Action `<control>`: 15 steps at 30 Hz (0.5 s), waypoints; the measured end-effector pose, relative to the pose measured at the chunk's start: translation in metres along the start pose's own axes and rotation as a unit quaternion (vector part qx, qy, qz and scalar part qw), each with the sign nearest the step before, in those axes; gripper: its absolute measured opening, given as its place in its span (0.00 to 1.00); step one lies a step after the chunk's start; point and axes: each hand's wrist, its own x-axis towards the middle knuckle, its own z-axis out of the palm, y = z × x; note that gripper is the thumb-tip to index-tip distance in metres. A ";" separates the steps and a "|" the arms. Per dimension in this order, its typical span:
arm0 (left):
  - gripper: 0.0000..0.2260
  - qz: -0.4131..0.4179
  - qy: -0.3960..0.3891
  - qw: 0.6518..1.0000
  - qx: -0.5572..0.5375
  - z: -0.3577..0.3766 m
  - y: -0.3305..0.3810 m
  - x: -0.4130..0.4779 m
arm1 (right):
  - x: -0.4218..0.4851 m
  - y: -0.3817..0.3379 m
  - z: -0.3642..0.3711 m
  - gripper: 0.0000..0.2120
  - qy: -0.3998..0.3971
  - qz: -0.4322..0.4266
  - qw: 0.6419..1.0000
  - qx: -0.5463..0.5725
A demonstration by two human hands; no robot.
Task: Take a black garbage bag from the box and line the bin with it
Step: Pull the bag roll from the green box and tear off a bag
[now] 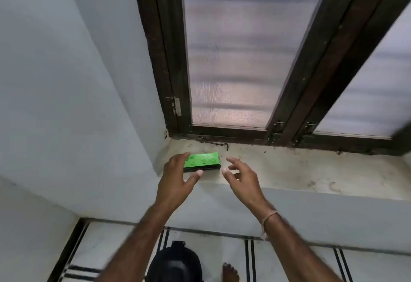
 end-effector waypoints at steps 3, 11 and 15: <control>0.31 -0.065 -0.026 0.997 0.042 0.031 -0.012 0.029 | 0.040 0.018 0.006 0.26 -0.057 0.035 0.998 -0.004; 0.25 -0.106 -0.026 0.993 0.038 0.060 -0.035 0.066 | 0.094 0.044 0.028 0.23 -0.113 -0.005 0.994 -0.009; 0.23 -0.100 -0.019 0.994 -0.042 0.056 -0.034 0.064 | 0.098 0.038 0.017 0.16 -0.131 -0.013 0.991 0.021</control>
